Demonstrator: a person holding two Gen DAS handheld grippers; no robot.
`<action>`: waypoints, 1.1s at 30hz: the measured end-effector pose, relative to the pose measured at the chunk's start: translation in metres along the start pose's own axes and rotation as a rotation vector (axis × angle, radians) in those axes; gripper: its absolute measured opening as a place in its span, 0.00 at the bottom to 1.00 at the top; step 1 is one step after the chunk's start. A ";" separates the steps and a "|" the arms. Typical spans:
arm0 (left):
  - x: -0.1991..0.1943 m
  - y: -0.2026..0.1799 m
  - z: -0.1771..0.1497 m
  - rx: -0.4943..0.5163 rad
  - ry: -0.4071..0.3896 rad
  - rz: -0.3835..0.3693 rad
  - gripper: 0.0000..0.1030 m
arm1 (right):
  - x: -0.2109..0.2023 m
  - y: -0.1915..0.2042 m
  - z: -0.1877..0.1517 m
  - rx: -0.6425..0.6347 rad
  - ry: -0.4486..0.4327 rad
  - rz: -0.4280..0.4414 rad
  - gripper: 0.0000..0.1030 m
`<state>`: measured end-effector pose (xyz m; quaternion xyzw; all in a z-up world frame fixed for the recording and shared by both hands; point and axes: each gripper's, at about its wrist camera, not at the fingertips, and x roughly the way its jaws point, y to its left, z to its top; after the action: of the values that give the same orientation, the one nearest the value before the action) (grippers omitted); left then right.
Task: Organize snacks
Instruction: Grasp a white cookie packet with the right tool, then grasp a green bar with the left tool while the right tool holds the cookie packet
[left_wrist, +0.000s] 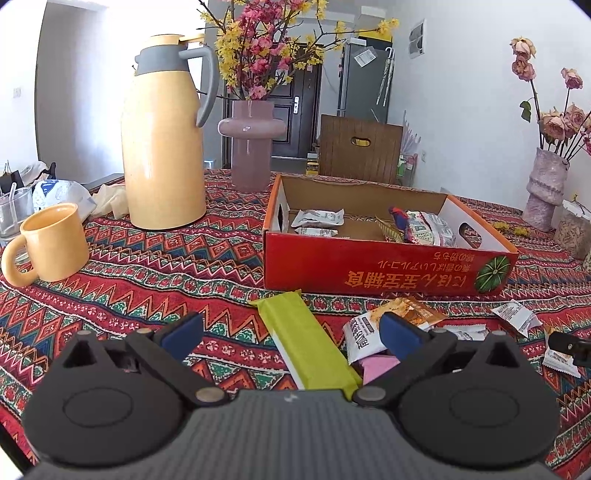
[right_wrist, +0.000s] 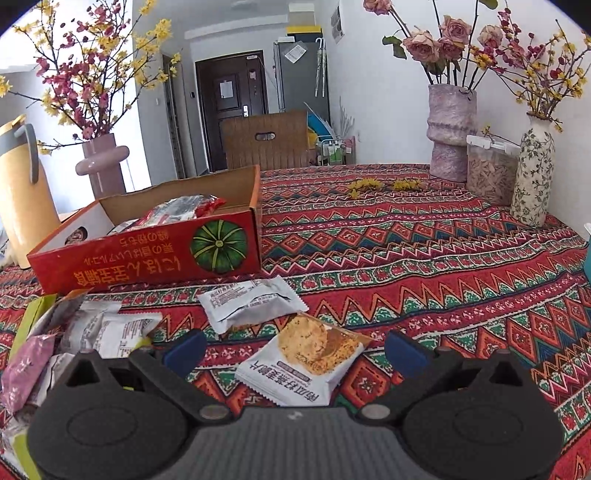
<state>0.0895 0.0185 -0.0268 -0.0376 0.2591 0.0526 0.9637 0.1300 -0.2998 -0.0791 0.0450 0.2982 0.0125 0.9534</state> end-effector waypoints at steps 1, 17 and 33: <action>0.000 0.001 0.000 -0.003 0.001 0.007 1.00 | 0.005 0.001 0.002 -0.004 0.007 -0.002 1.00; 0.002 0.018 -0.004 -0.041 0.019 0.012 1.00 | 0.028 -0.001 0.000 -0.004 0.093 -0.075 0.79; -0.002 0.031 -0.010 -0.073 0.029 0.011 1.00 | 0.010 0.006 -0.007 -0.019 0.026 -0.030 0.39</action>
<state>0.0788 0.0481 -0.0354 -0.0719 0.2712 0.0668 0.9575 0.1346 -0.2929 -0.0896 0.0313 0.3113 0.0018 0.9498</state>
